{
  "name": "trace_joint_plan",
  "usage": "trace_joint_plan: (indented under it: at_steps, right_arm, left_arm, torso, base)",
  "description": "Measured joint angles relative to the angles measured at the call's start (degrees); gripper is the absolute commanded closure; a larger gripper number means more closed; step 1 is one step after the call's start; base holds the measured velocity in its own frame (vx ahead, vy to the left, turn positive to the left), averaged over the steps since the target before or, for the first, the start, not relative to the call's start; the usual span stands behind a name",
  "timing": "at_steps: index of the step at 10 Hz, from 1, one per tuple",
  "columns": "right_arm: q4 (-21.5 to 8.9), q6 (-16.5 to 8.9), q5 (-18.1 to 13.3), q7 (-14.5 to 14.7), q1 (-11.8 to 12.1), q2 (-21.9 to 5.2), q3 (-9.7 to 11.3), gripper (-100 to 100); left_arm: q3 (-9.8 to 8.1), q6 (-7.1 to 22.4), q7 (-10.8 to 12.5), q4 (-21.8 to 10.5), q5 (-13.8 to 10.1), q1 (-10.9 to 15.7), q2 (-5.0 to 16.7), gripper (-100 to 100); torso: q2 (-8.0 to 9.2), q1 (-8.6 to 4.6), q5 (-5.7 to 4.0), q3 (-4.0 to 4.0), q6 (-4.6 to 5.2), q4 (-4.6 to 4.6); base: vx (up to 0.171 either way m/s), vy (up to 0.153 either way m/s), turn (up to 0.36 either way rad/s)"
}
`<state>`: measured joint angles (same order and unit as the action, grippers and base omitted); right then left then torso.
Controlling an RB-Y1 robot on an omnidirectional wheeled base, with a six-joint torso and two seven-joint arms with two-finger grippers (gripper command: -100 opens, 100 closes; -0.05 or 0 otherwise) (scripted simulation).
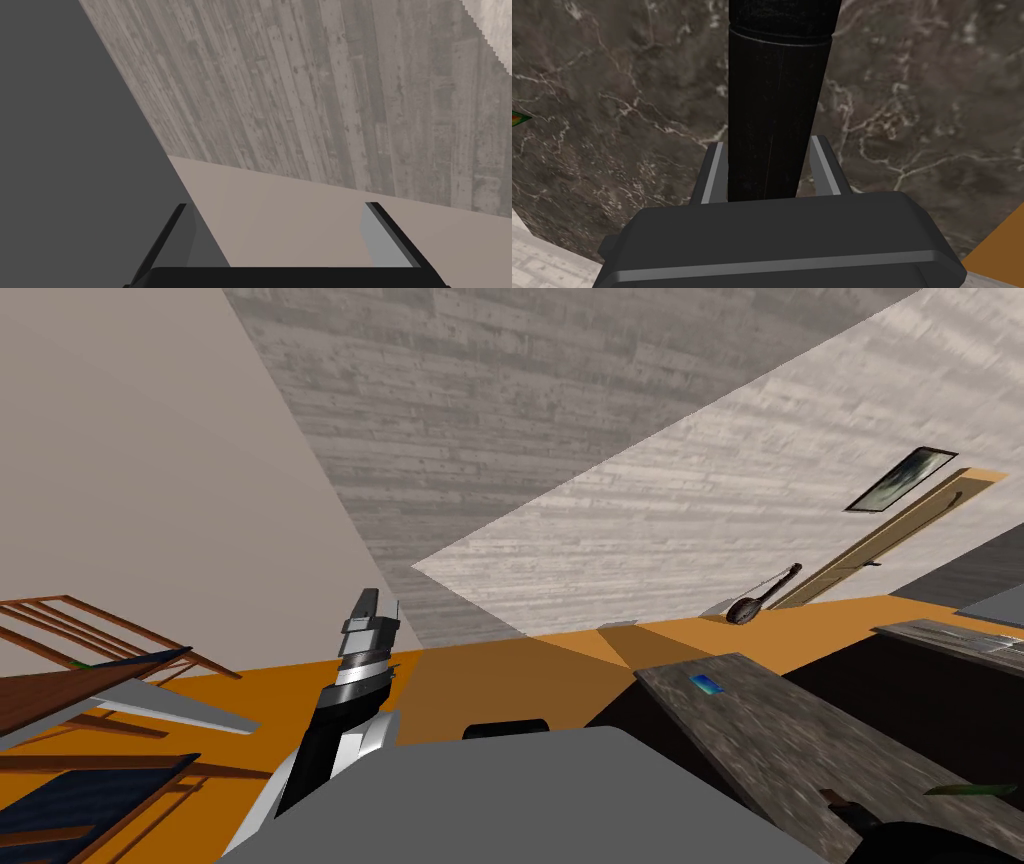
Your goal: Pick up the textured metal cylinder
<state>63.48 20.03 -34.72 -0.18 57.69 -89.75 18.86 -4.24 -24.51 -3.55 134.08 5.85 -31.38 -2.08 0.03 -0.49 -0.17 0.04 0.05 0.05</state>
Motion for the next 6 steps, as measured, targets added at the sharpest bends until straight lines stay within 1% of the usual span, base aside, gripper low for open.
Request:
trace_joint_plan:
  at_steps: [1, 2, 3, 4, 5, 6]
  right_arm:
    - [0.0, 0.0, 0.0, 0.0, 0.0, 0.0, 0.0, 0]
    - [0.0, 0.0, 0.0, 0.0, 0.0, 0.0, 0.0, 100]
    - [0.4, 0.0, 0.0, 0.8, -0.2, -0.4, -0.3, 100]
    - [0.2, 0.2, -0.2, 1.6, -0.6, -0.4, -0.2, 100]
    - [-1.2, 1.3, -1.1, 2.9, -3.1, -0.1, 0.5, 100]
    - [-0.3, 1.7, -0.7, 4.7, -2.4, -0.9, -0.5, 100]
  left_arm:
    - [0.00, 0.0, 0.0, 0.0, 0.0, 0.0, 0.0, 0]
    - [0.00, 0.0, 0.0, 0.0, 0.0, 0.0, 0.0, 0]
    - [-0.01, 0.0, 0.0, 0.0, 0.0, 0.0, 0.0, 0]
    - [-0.01, 0.0, 0.0, 0.0, 0.0, 0.0, 0.0, 0]
    - [-0.02, 0.0, 0.0, 0.0, 0.0, 0.0, 0.0, 0]
    - [-0.02, 0.0, 0.0, 0.0, 0.0, 0.0, 0.0, 0]
  torso:
    - [-0.01, 0.01, 0.00, 0.00, 0.00, 0.00]
    - [-0.01, 0.01, -0.01, -0.01, 0.01, 0.00]
    - [-0.34, -0.04, -0.01, -0.18, 0.14, -0.07]
    - [-0.49, -0.05, -0.03, -0.29, 0.09, -0.12]
    - [-0.56, -0.12, -0.03, -0.33, 0.14, -0.14]
    - [-0.71, -0.05, -0.01, -0.41, 0.09, -0.17]
  base:
    - [0.000, 0.000, 0.000]
    - [0.133, -0.025, -0.314]
    - [0.170, -0.022, -0.298]
    - [0.172, -0.032, -0.409]
    - [0.216, -0.020, -0.413]
    - [0.153, -0.003, -0.250]
